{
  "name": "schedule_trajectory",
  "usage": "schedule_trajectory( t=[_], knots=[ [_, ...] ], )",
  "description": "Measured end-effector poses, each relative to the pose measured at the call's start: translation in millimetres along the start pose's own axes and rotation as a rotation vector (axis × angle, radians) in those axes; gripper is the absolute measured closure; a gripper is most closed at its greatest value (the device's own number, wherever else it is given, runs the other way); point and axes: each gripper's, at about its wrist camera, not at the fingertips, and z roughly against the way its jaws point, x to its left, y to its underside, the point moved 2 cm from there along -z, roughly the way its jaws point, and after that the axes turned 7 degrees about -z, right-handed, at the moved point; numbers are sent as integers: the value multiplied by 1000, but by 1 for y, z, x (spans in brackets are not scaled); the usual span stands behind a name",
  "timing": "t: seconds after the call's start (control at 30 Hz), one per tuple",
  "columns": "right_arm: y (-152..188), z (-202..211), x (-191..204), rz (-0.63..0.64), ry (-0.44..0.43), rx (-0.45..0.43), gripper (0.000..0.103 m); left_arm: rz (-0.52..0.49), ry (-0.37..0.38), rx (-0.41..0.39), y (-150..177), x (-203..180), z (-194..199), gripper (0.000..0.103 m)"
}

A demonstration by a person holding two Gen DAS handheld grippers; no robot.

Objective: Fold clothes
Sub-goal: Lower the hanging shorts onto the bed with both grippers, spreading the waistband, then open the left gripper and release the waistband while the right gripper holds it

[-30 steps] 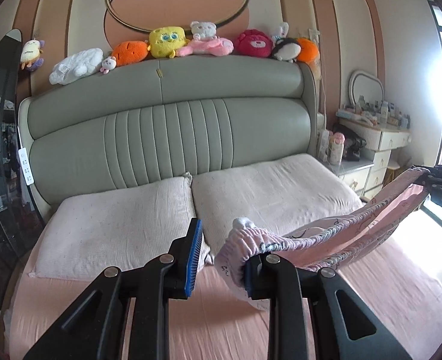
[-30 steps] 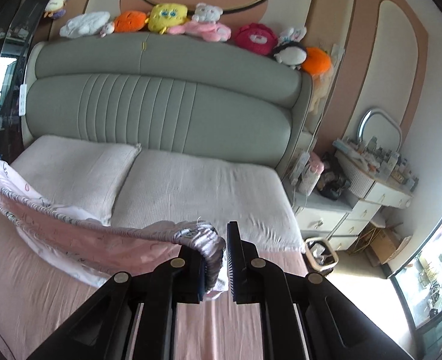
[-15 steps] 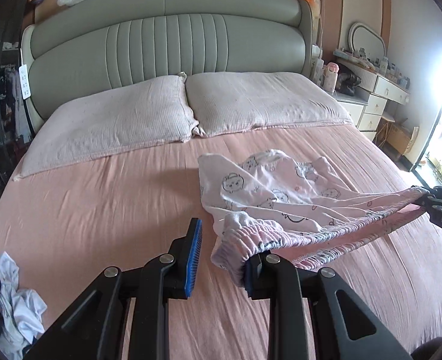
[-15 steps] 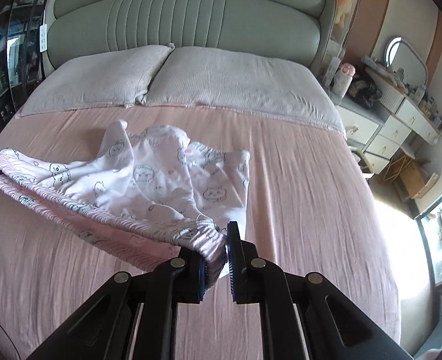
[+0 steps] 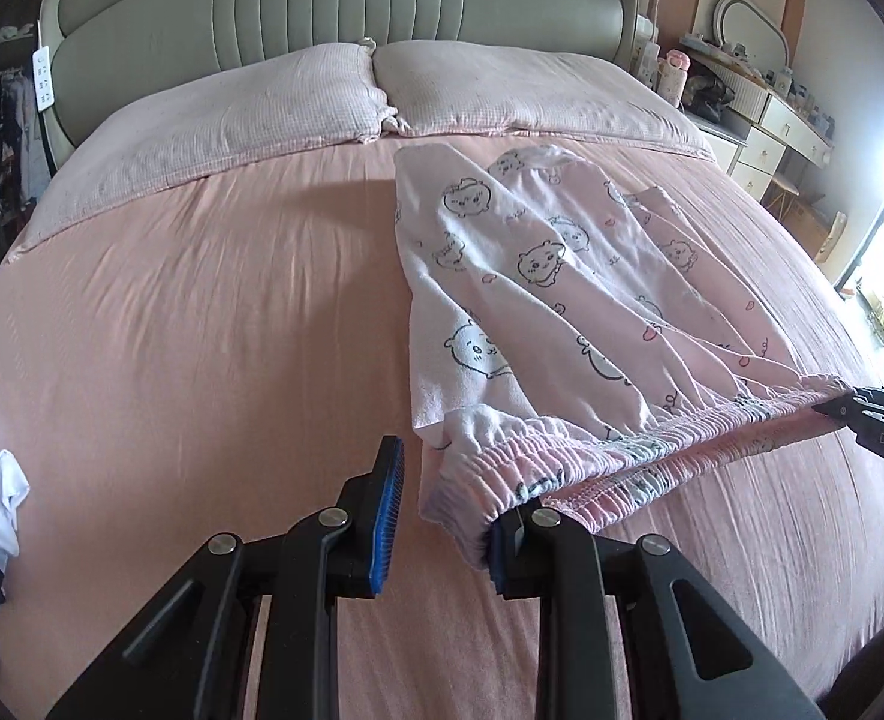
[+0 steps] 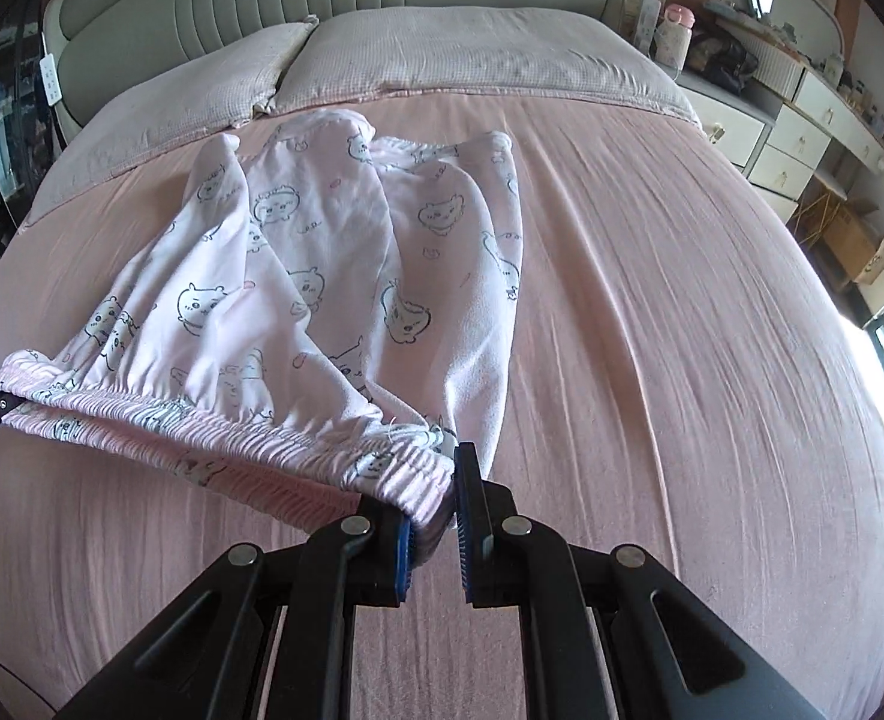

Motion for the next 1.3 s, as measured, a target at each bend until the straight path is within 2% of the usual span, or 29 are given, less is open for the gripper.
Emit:
schedule_trajectory(
  t=[0.37, 0.47, 0.53, 0.57, 0.6, 0.63, 0.7, 0.9, 1.1, 1.3],
  knots=[
    [16, -21, -9, -38, -17, 41, 95, 13, 4, 40, 18, -7, -20, 81],
    [18, -23, -9, -39, -13, 43, 93, 21, 19, 79, 23, -9, -26, 79],
    [18, -25, -10, -46, -14, 46, 93, 21, 32, 113, 27, -10, -30, 66],
    [19, -25, -10, -49, -15, 48, 93, 17, 36, 119, 29, -12, -30, 43],
    [19, -26, -11, -52, -16, 48, 93, 15, 37, 110, 31, -12, -27, 24],
    [19, -25, -11, -53, -18, 46, 93, 7, 42, 94, 31, -14, -23, 21],
    [17, -25, -9, -54, -22, 36, 93, -19, 46, 67, 31, -19, -15, 21],
    [15, -14, -8, -49, -43, -8, 93, -173, -17, 33, 23, -42, -4, 21],
    [11, -1, -6, -56, -93, -75, 93, -283, 54, 21, 9, -75, -11, 21],
    [10, 0, -6, -73, -126, -85, 93, -416, 96, 0, -8, -120, -22, 21]
  ],
)
